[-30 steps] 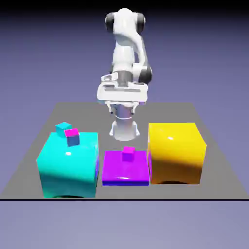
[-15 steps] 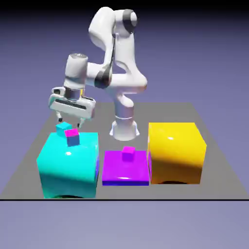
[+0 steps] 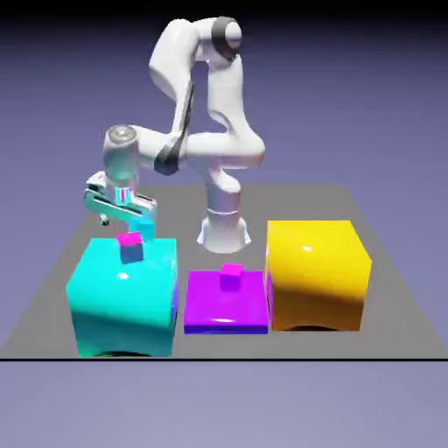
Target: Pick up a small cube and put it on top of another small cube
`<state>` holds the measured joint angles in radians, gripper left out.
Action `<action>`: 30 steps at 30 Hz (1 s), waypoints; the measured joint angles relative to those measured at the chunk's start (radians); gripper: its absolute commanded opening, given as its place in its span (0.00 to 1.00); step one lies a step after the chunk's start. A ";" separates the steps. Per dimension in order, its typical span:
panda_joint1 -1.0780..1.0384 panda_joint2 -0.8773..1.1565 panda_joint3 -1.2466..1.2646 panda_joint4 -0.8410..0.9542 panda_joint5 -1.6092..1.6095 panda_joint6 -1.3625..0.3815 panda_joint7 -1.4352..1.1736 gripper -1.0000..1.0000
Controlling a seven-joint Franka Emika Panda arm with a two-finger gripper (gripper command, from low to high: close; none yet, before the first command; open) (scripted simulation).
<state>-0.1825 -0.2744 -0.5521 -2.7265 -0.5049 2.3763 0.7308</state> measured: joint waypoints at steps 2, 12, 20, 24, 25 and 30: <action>-0.067 0.016 0.072 -0.041 0.047 0.050 -0.041 0.50; -0.398 0.102 0.435 -0.176 0.289 0.291 -0.219 0.50; -0.665 0.195 0.725 -0.167 0.502 0.461 -0.319 0.50; -0.798 0.217 0.830 -0.210 0.602 0.540 -0.374 0.50; -0.823 0.223 0.820 -0.225 0.611 0.551 -0.385 0.50; -0.748 0.356 0.709 -0.196 0.437 0.655 -0.258 0.50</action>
<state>-0.9310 0.0820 0.1566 -2.9226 -0.0677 3.0313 0.4724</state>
